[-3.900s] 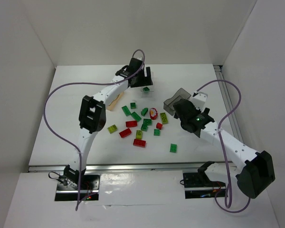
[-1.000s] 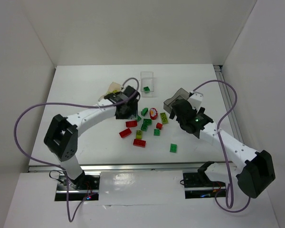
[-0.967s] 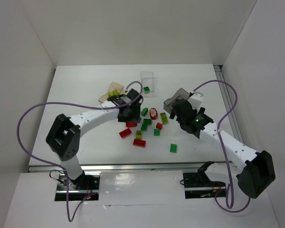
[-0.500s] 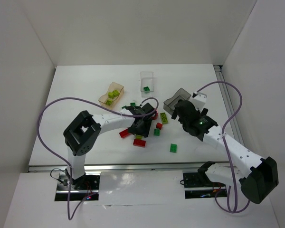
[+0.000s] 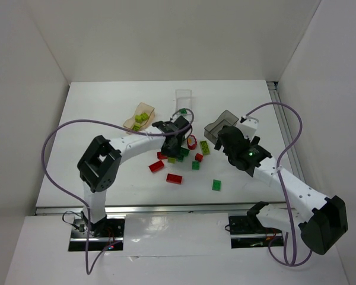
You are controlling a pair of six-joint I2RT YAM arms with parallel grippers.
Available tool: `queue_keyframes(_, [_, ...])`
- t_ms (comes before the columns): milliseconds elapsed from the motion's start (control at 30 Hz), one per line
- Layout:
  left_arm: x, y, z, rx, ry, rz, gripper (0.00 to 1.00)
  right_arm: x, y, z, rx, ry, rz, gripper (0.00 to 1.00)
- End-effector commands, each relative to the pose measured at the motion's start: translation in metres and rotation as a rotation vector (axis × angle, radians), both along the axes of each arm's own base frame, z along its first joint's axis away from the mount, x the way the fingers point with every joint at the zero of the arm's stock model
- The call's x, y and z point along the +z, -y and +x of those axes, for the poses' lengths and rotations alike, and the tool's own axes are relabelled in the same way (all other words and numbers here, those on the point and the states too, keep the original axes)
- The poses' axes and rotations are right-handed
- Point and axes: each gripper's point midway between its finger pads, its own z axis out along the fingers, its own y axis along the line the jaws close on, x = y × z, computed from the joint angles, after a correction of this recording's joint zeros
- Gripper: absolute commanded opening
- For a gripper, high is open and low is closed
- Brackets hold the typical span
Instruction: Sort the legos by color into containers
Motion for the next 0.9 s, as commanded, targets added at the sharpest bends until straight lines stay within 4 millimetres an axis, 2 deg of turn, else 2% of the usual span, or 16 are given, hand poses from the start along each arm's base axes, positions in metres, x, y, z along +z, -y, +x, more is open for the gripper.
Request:
queue_keyframes(0, [0.049, -0.052, 0.048, 0.139, 0.100, -0.010, 0.24, 0.001, 0.004, -0.001, -0.019, 0.006, -0.022, 1.00])
queue_keyframes(67, [0.062, -0.071, 0.067, 0.194, 0.127, -0.012, 0.22, -0.001, 0.002, 0.001, -0.019, 0.005, -0.023, 1.00])
queue_keyframes(100, [0.060, -0.090, 0.081, 0.250, 0.127, -0.007, 0.22, -0.001, 0.002, 0.001, -0.019, 0.005, -0.023, 1.00])
queue_keyframes(200, [0.061, -0.114, 0.107, 0.317, 0.133, -0.014, 0.22, -0.003, 0.002, 0.001, -0.019, -0.003, -0.028, 1.00])
queue_keyframes(233, [0.060, -0.129, 0.118, 0.359, 0.135, -0.012, 0.22, -0.004, 0.001, 0.001, -0.013, -0.007, -0.022, 1.00])
queue_keyframes(267, [0.053, -0.137, 0.125, 0.370, 0.123, 0.002, 0.22, -0.002, 0.000, 0.003, -0.013, 0.002, -0.016, 1.00])
queue_keyframes(433, [0.051, -0.170, 0.162, 0.464, 0.140, -0.013, 0.23, -0.004, -0.003, 0.005, -0.001, -0.013, -0.024, 1.00])
queue_keyframes(500, [0.046, -0.174, 0.172, 0.467, 0.135, -0.016, 0.32, -0.004, -0.004, 0.006, 0.004, -0.017, -0.032, 1.00])
queue_keyframes(567, [0.043, -0.179, 0.174, 0.475, 0.116, -0.005, 0.60, -0.004, -0.004, 0.006, 0.004, -0.016, -0.032, 1.00])
queue_keyframes(600, [0.047, -0.178, 0.178, 0.466, 0.122, -0.004, 0.79, -0.004, -0.004, 0.006, 0.004, -0.016, -0.032, 1.00])
queue_keyframes(667, [0.046, -0.175, 0.174, 0.459, 0.116, 0.013, 0.88, -0.006, -0.004, 0.007, 0.004, -0.024, -0.037, 1.00])
queue_keyframes(700, [0.057, -0.172, 0.173, 0.453, 0.140, 0.009, 0.88, -0.006, -0.004, 0.007, 0.004, -0.024, -0.037, 1.00])
queue_keyframes(733, [0.062, -0.157, 0.165, 0.420, 0.148, 0.011, 0.88, -0.006, -0.004, 0.007, 0.004, -0.024, -0.037, 1.00])
queue_keyframes(767, [0.083, -0.147, 0.163, 0.390, 0.200, -0.016, 0.86, -0.006, -0.005, 0.007, -0.001, -0.022, -0.030, 1.00])
queue_keyframes(800, [0.085, -0.138, 0.156, 0.358, 0.209, -0.018, 0.84, -0.006, -0.003, 0.007, -0.007, -0.018, -0.036, 1.00])
queue_keyframes(867, [0.097, -0.097, 0.142, 0.253, 0.221, -0.093, 0.80, -0.006, -0.004, 0.007, -0.014, -0.015, -0.026, 1.00])
